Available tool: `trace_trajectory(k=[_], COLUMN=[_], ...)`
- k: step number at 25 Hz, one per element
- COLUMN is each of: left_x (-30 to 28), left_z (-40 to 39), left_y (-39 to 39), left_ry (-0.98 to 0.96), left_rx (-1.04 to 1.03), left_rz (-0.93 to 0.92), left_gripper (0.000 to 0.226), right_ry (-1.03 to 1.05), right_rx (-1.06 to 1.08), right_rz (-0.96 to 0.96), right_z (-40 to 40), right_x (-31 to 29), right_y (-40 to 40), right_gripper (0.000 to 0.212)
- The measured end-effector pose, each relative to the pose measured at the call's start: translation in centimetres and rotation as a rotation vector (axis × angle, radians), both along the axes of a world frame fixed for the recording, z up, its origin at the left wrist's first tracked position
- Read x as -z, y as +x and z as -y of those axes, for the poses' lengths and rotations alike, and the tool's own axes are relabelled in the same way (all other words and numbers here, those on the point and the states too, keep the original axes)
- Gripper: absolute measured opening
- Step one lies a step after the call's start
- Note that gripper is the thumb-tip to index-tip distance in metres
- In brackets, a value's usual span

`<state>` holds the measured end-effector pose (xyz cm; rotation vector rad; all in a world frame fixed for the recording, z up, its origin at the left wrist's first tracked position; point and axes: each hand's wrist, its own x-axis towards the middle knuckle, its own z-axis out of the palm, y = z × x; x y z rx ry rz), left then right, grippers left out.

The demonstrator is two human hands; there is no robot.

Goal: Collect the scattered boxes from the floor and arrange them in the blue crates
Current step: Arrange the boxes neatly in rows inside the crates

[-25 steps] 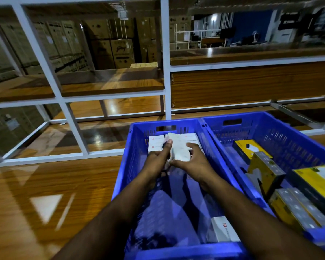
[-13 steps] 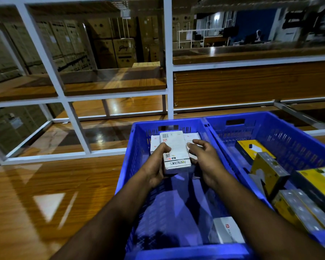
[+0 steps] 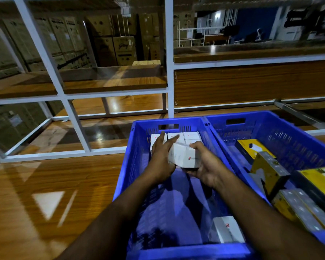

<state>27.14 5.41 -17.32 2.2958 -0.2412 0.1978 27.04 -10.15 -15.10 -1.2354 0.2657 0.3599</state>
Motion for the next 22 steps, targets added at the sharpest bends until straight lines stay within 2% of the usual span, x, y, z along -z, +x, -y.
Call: trace_trajectory(k=[1,2,3,4,6,8,12,14,17,20,22], left_x=[0.1,0.3,0.3,0.2,-0.5,-1.3,-0.9,-0.7,1.1,4.0,5.0], left_z=[0.2,0.1,0.1,0.1,0.3,0.5,0.9,1.1,1.1,1.6,2.1], left_y=[0.1,0.3,0.5,0.6,0.4,-0.3,-0.7,-0.7,0.4,2.0,2.9], left_ry=[-0.048,-0.182,-0.361,-0.541,-0.782,-0.813,-0.726,-0.754,-0.791,-0.711,-0.602], left_rx=[-0.054,-0.116,-0.187,-0.244,-0.266,-0.204,-0.157,-0.171,-0.31,-0.521,-0.6], left_rz=[0.031,0.046,-0.008,-0.119,-0.333,-0.38,-0.259,-0.267,-0.284,-0.32,-0.354], left_gripper=[0.082,0.074,0.064,0.053,0.027,0.032,0.022,0.031,0.034,0.073,0.102], right_ry=[-0.011,-0.018,-0.022,-0.01,0.038,0.073,-0.055,-0.112,-0.153,-0.274,-0.277], right_rx=[0.018,0.045,0.061,0.068,0.085,0.094,0.01,-0.048,0.015,0.307,0.376], right_rz=[0.022,0.035,0.042,0.042,0.052,0.089,0.247,0.244,0.181,0.199,0.235], right_z=[0.1,0.2,0.3,0.4,0.2,-0.2,-0.9,-1.1,-0.6,1.1,1.8], right_x=[0.0,0.1,0.1,0.2,0.3,0.4,1.4,1.7,1.1,1.2,1.3], right_y=[0.1,0.2,0.3,0.4,0.6,0.7,0.8,0.8,1.2,2.5,2.8], right_gripper=[0.016,0.013,0.018,0.028,0.043,0.048,0.066,0.068,0.053,0.029,0.014])
